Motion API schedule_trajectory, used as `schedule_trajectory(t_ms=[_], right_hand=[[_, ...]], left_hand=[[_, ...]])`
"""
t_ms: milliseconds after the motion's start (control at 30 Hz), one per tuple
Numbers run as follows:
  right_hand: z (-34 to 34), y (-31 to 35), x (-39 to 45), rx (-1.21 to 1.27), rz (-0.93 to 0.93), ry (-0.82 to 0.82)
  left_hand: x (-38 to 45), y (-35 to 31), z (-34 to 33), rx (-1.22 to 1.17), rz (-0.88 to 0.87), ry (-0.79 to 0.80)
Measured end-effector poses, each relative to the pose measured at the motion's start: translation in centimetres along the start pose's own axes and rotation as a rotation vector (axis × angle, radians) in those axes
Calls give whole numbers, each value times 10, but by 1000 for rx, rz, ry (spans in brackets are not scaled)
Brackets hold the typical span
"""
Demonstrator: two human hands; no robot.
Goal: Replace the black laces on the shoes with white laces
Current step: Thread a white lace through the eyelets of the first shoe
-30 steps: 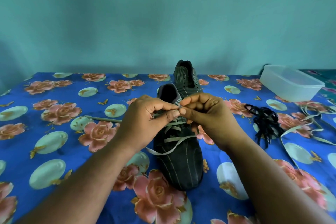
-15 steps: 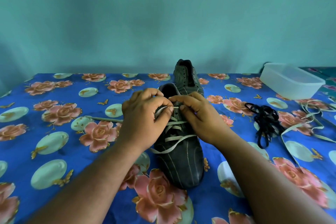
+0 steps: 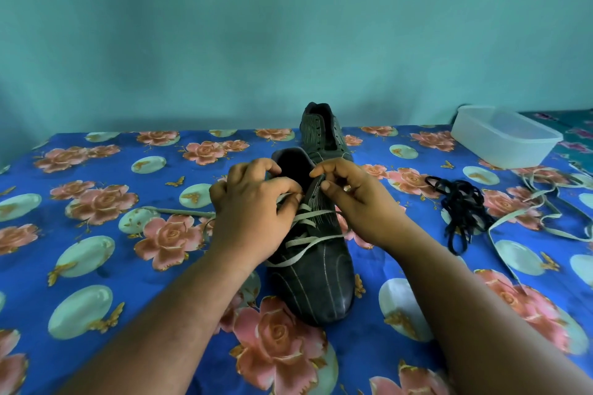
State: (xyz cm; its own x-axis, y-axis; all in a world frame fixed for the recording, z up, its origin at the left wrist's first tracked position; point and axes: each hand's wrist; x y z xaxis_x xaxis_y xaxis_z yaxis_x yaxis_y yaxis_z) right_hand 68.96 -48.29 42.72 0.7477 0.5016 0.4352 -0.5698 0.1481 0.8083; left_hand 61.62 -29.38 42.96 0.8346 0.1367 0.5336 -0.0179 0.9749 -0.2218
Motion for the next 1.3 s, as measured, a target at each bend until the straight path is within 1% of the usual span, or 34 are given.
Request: schedule_trajectory(t_ms=[100,233,333,433,500,600,667,733,767,833,900,933,1000,1033,1067,1133,1167,1200,1233,1267,1300], right_hand=[[-1,-3,2,18,3,-7],[-4,-1,0,115,-21,1],[-5,-3,0,149,-41,-19],[3,2,-5,179,-101,-48],[6,7,-8,123,-110,-29],[1,14,-11,65,-55,-41],[-2,15,-11,74,-65,-67],[1,15,-11,156,-163,-70],[4,15,-11,193,-210,-64],[11,13,-10,228,-245,-64],[19,9,-8,294,-247,-123],[25,6,-6,343,-267,-181],[41,-3,-4,400,-343,-350],[50,-12,-3,385,-392,-450],[59,-20,-3,319,-440,-546],[72,-37,-4,77,-504,-682],[74,-42,-4,-63,-497,-711],[71,-43,-4,-180,-456,-705],[66,-40,-5,-266,-371,-664],[57,-33,-6,-312,-254,-582],[47,-25,-6,-314,-131,-466]], left_hand=[[1,-1,-1,-46,7,63],[3,2,-2,-240,85,157],[3,2,-5,-309,109,168],[4,3,-7,-306,100,145],[4,5,-8,-316,77,122],[4,12,-10,-391,-4,125],[2,20,-7,-533,-22,192],[-1,30,-2,-632,-41,285],[-2,34,2,-611,-73,319],[-4,40,6,-566,-139,377],[-4,41,8,-609,-144,424],[-4,40,7,-624,-143,432],[-4,39,6,-640,-140,432],[-3,39,6,-650,-139,428],[-3,40,6,-654,-144,418],[-2,41,5,-658,-152,385],[-1,41,4,-676,-140,364],[-1,42,4,-701,-114,340],[-1,43,4,-720,-83,312],[-1,44,3,-718,-58,275],[-1,45,3,-692,-37,240]])
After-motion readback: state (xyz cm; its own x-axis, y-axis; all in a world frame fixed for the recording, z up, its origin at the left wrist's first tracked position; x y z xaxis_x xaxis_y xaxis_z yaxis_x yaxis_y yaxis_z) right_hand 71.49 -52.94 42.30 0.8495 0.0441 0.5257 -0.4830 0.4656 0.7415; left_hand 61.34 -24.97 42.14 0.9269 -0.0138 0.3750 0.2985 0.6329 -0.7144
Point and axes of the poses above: each hand's wrist, its own x-axis towards the middle knuckle, its own z-axis out of the back of the hand, y = z × x, and after that the axes turned 8 degrees about x, right-handed
